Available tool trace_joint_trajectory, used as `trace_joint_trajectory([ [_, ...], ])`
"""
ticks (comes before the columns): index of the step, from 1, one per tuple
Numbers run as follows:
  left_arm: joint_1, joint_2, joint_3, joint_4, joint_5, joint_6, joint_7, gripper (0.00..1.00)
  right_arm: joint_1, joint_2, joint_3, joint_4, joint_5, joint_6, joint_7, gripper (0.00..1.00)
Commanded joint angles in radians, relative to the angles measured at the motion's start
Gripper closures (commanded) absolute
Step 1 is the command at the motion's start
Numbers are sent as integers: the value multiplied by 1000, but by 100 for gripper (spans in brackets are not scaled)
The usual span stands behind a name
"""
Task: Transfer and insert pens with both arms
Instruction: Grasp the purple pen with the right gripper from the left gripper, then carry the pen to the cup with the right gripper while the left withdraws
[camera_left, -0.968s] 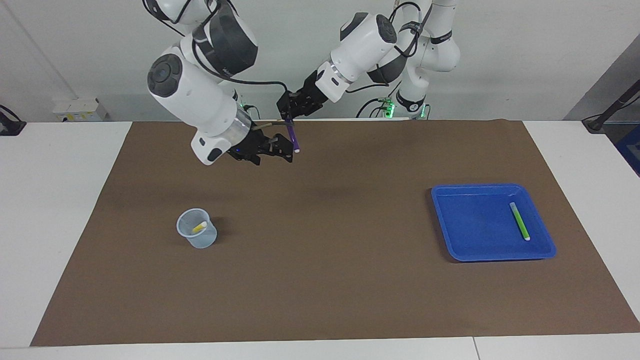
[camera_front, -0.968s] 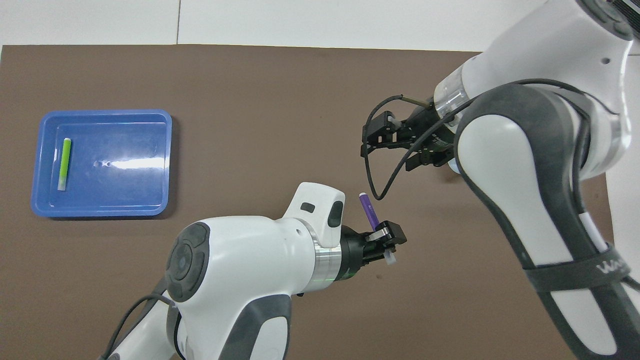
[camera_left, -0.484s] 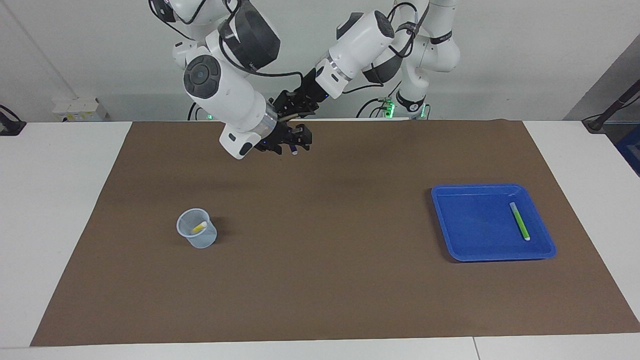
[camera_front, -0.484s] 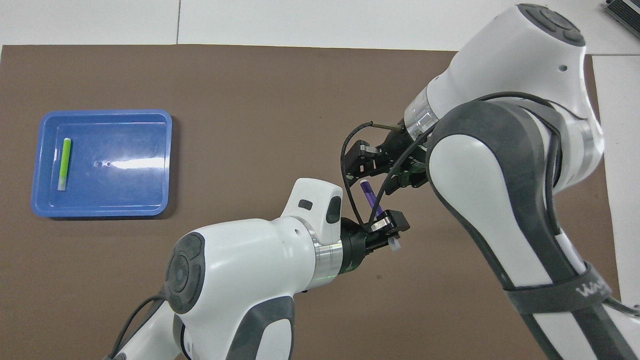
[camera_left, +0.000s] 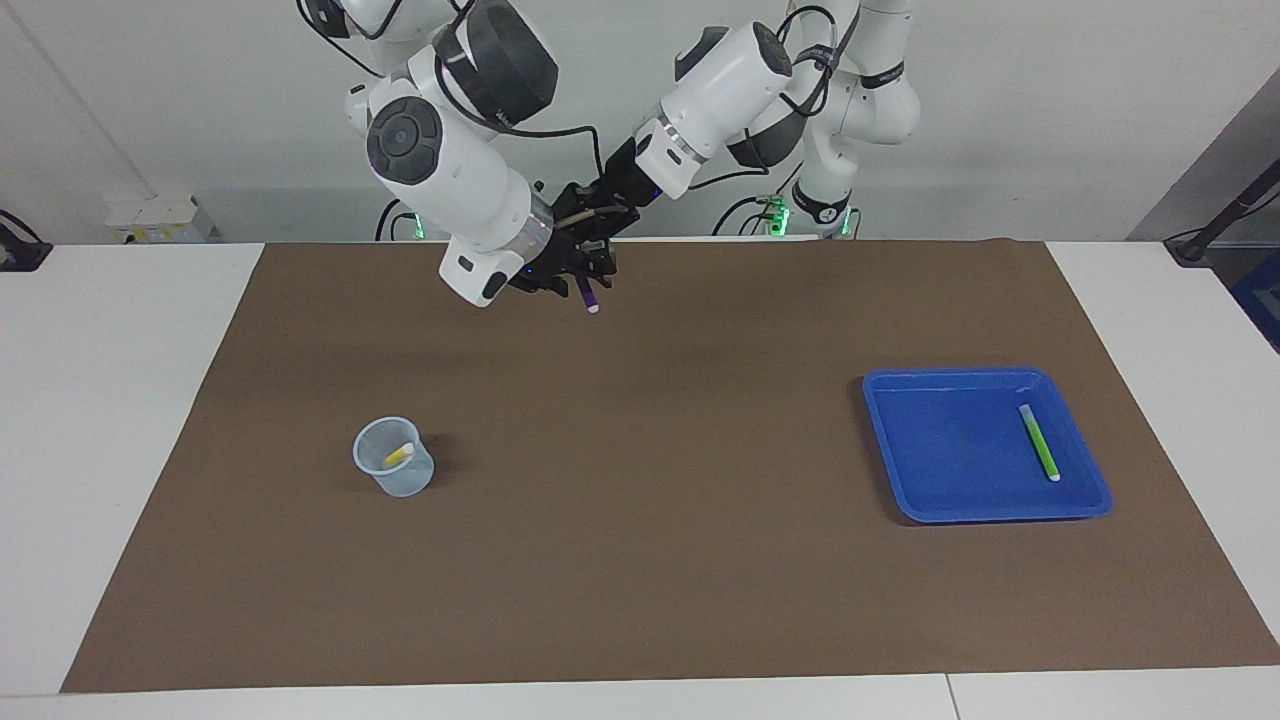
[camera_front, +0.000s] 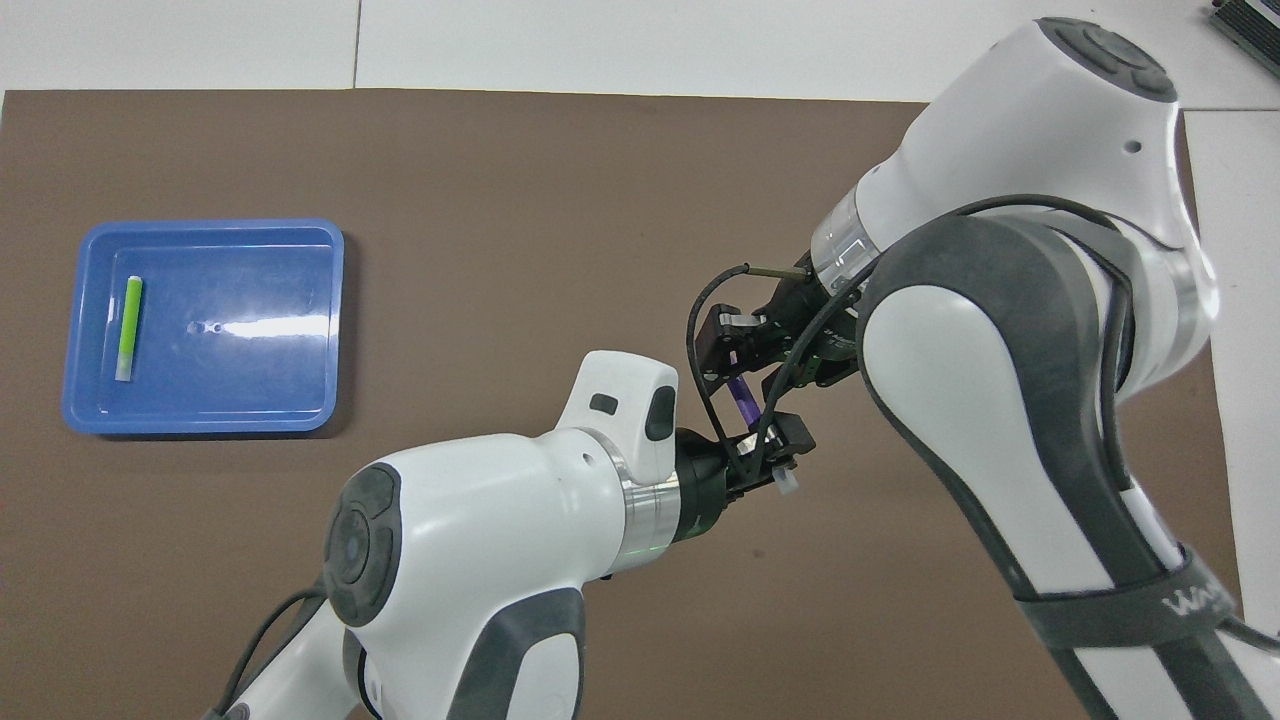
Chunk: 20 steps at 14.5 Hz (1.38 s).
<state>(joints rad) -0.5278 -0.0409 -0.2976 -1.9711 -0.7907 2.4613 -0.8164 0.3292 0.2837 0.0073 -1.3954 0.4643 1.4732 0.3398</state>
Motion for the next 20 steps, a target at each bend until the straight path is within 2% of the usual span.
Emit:
trace_joint_trajectory([
  [1, -11, -17, 8, -12, -18, 18, -12, 100, 4, -46, 0, -76, -10, 51, -36, 39],
  [5, -11, -19, 8, -12, -18, 16, -12, 100, 7, -46, -1, -71, -12, 52, -56, 61],
  [7, -9, -20, 8, -14, -18, 13, -12, 100, 7, -46, -1, -70, -12, 52, -61, 84],
  [8, -9, -20, 8, -14, -18, 13, -12, 100, -1, -47, -1, -68, -12, 50, -74, 100],
  [13, -9, -20, 8, -12, -18, 10, -10, 100, -9, -57, -1, -67, -10, 45, -96, 100],
  [14, -9, -22, 9, -8, -18, 10, -15, 57, -10, -57, -1, -65, -10, 47, -97, 100],
  [15, -11, -23, 9, -8, -16, 10, -18, 2, -10, -57, -1, -63, -9, 48, -97, 100],
  [20, -6, -54, 12, -12, -15, -21, -53, 0, -10, -63, -9, -63, -9, 50, -154, 100],
])
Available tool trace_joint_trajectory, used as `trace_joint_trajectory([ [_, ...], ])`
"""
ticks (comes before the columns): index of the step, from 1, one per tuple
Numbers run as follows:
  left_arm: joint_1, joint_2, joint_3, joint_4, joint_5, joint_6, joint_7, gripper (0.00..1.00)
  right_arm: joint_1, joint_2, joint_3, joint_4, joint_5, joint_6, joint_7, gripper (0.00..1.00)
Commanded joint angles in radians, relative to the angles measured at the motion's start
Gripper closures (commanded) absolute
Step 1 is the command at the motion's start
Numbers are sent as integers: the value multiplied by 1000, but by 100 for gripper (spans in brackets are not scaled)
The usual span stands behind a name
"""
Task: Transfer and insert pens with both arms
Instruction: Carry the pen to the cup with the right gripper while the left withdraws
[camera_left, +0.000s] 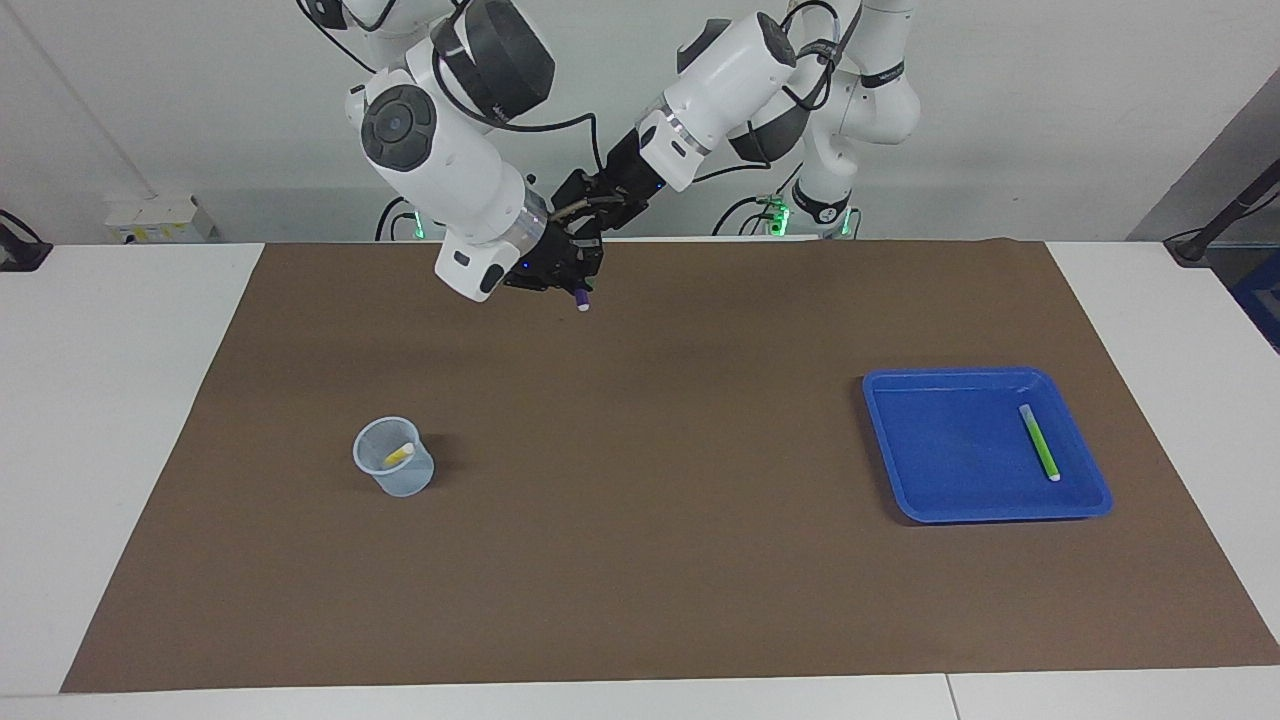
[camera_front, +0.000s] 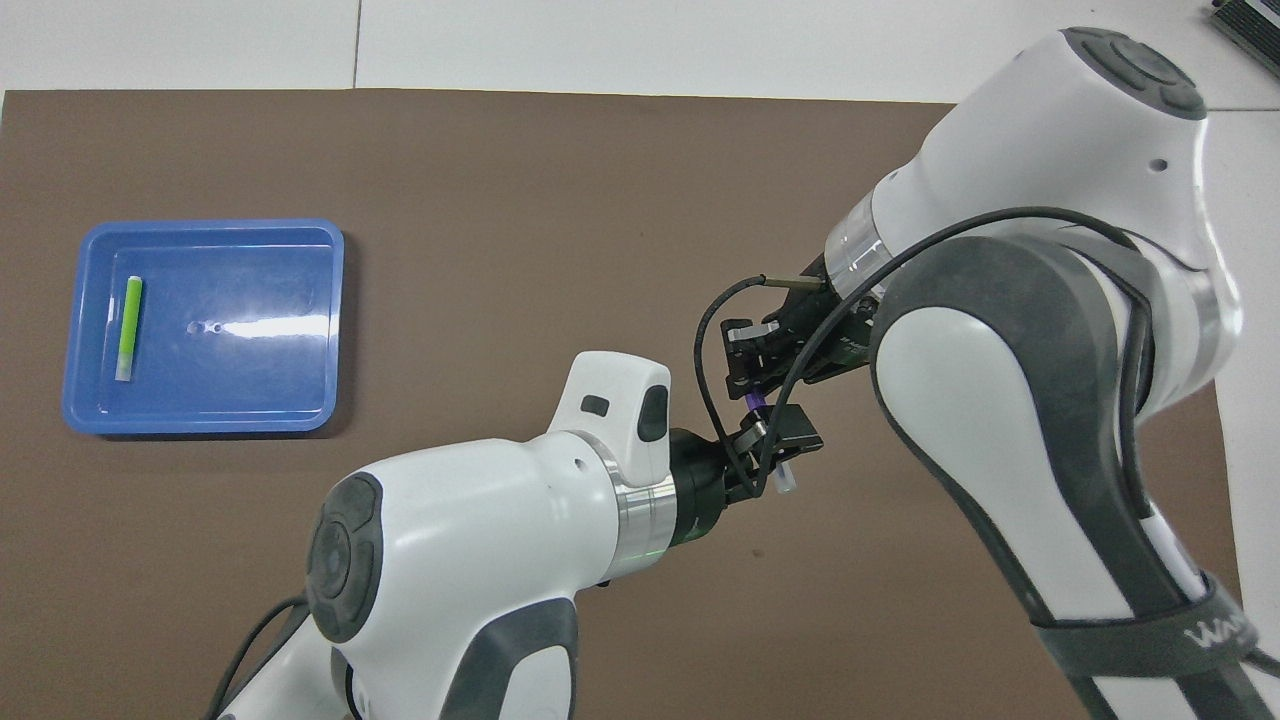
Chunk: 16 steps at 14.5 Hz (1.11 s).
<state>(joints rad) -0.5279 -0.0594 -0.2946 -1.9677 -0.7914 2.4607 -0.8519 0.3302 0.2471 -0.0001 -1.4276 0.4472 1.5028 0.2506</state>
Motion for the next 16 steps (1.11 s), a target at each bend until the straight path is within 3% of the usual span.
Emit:
trace_joint_trajectory([
  [1, -1, -40, 14, -19, -14, -49, -18, 0, -23, -28, -1, -33, 7, 20, -111, 100],
  [4, 84, -83, 17, -22, 10, -249, -16, 0, -66, -43, -4, -47, 4, 23, -252, 100],
  [8, 259, -132, 15, -13, 196, -527, -3, 0, -134, -61, -5, -63, -15, 103, -459, 100],
  [13, 445, -137, 18, -10, 395, -621, 140, 0, -233, -66, -1, -80, 2, 278, -828, 100],
  [16, 538, -138, 18, -7, 590, -644, 232, 0, -301, -103, 0, -195, 86, 446, -1104, 100],
])
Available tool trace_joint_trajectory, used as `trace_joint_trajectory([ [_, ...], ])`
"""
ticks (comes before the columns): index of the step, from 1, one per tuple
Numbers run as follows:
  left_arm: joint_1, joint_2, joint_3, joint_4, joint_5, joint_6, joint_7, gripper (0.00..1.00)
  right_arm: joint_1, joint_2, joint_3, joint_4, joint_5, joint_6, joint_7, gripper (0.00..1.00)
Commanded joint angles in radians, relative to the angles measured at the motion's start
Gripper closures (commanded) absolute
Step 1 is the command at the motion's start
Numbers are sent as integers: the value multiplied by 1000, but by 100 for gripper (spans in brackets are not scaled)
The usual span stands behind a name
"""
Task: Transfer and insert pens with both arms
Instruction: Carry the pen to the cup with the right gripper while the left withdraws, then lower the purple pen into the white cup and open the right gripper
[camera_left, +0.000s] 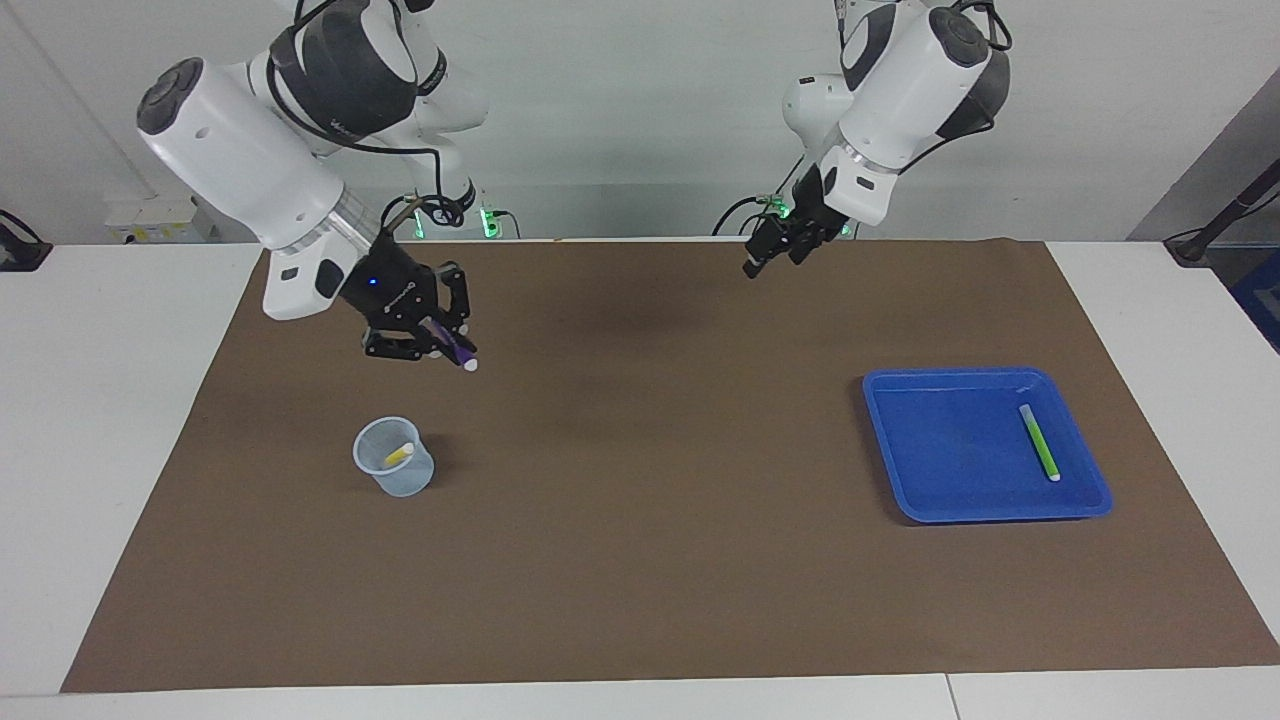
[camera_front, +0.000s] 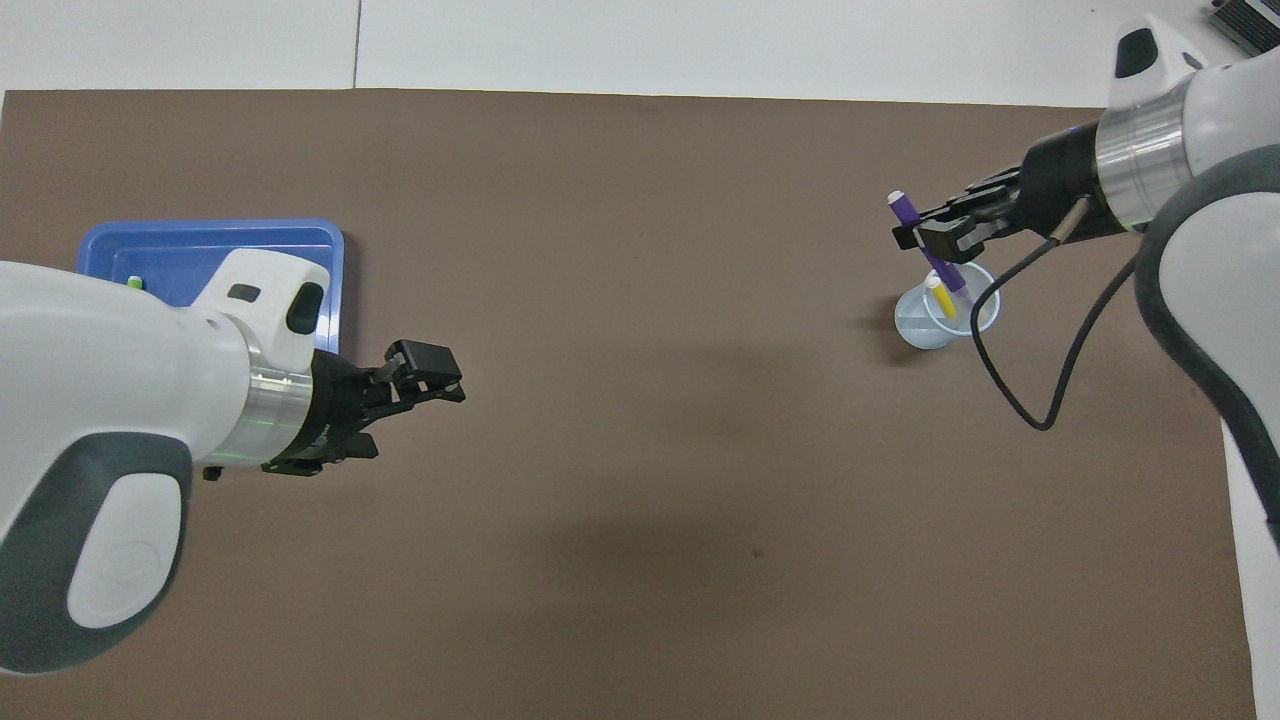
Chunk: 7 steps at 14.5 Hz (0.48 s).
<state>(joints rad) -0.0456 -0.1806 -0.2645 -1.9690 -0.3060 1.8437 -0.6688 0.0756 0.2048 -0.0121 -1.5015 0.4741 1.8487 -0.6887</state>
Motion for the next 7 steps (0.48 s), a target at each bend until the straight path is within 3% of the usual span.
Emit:
trace_joint_trajectory([
  [1, 105, -17, -9, -5, 145, -23, 102, 0, -68, -83, 12, -181, 120, 174, -273, 100],
  [4, 269, -16, 2, -5, 165, -6, 436, 0, -111, -152, 11, -369, 367, 329, -609, 100],
  [7, 375, -10, 1, -11, 209, 52, 652, 0, -168, -159, 11, -448, 538, 343, -901, 100],
])
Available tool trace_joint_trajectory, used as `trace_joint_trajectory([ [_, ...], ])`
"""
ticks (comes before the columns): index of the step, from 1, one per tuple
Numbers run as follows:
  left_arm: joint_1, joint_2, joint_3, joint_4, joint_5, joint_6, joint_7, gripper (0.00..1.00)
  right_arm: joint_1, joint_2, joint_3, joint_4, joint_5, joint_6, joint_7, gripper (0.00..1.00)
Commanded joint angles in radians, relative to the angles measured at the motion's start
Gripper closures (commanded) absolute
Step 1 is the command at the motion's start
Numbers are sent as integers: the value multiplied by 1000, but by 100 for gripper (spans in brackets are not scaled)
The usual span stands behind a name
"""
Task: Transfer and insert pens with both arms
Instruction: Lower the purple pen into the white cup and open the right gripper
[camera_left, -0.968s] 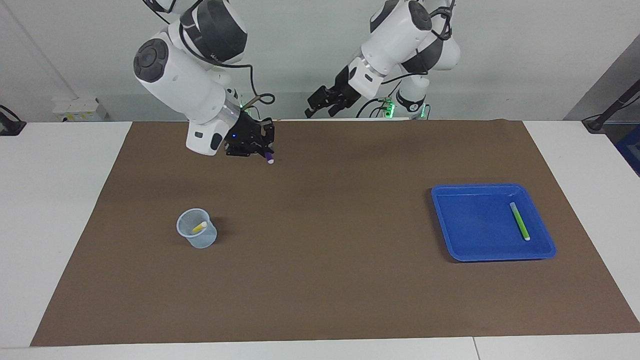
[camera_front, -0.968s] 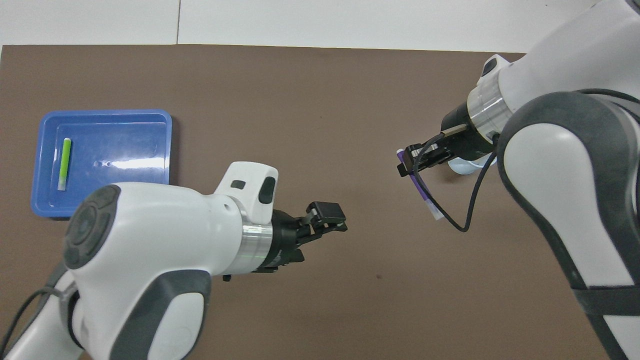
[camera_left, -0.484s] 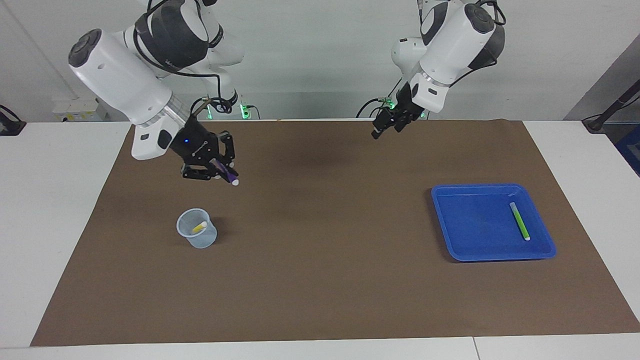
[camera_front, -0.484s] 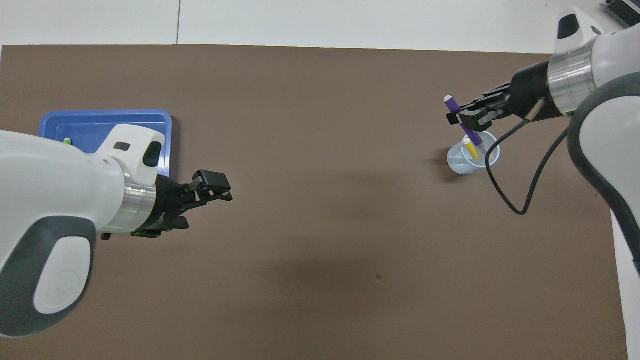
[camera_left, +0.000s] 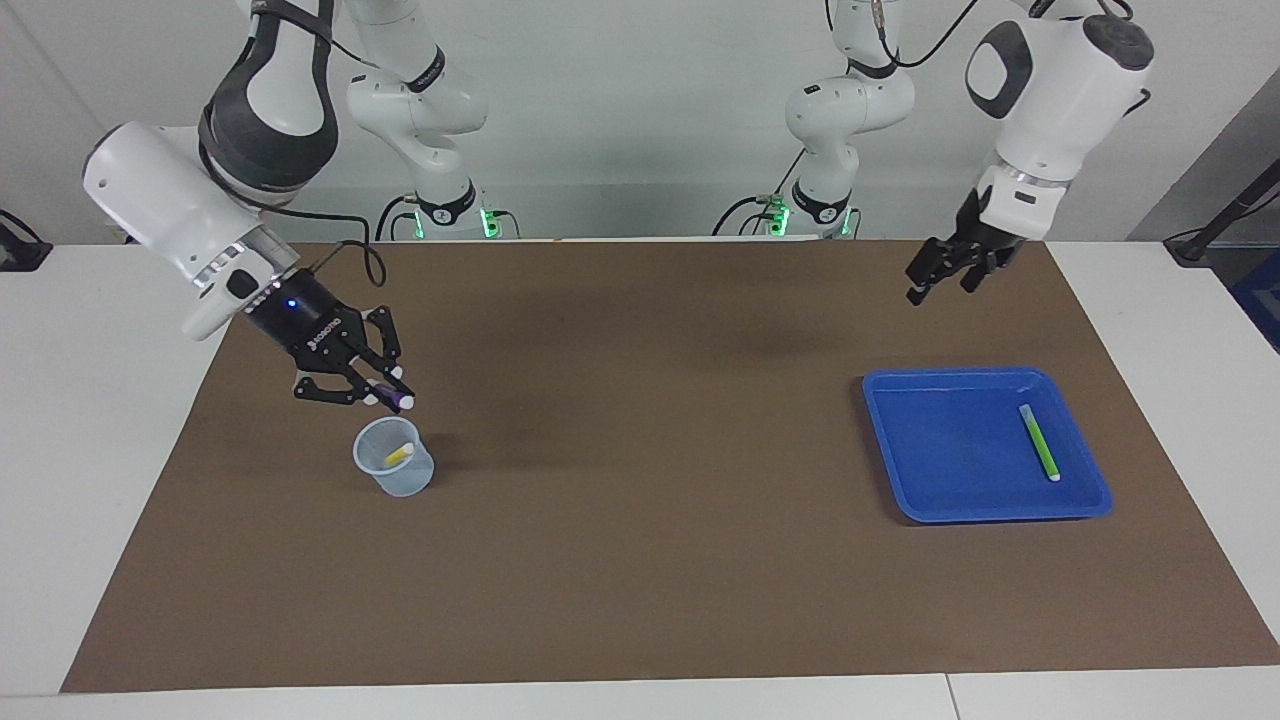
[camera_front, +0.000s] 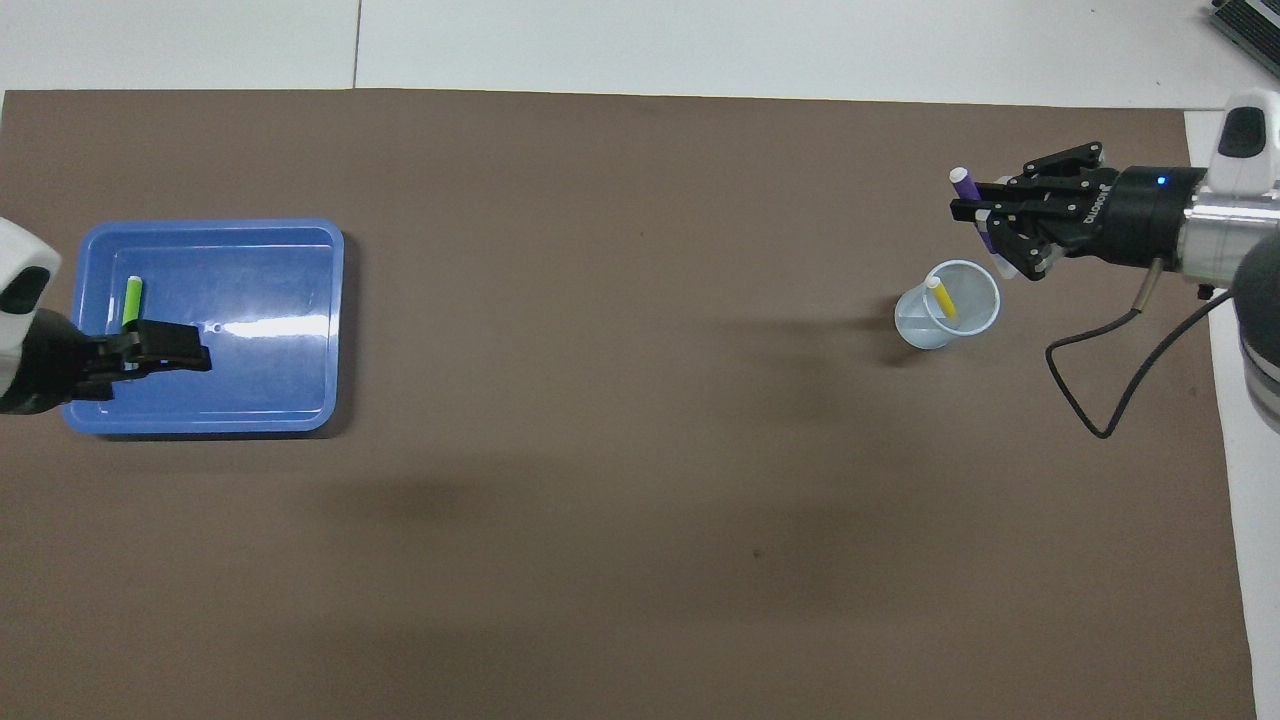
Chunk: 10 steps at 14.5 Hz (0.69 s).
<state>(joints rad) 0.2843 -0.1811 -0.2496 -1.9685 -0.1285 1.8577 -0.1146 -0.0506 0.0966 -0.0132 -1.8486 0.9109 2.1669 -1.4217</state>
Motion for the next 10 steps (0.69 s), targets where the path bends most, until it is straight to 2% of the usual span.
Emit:
trace_joint_trajectory([
  [1, 50, -3, -13, -12, 53, 66, 107, 0, -57, -45, 12, -118, 156, 27, -239, 100],
  [3, 59, 40, -13, -9, 128, 119, 157, 0, -63, -25, 12, -120, 216, 30, -349, 100],
  [6, 119, 141, -13, -7, 164, 243, 251, 0, -77, 0, 10, -161, 400, 31, -517, 100],
  [10, 199, 262, -13, -6, 213, 391, 380, 0, -123, 27, 12, -204, 466, -13, -618, 100],
])
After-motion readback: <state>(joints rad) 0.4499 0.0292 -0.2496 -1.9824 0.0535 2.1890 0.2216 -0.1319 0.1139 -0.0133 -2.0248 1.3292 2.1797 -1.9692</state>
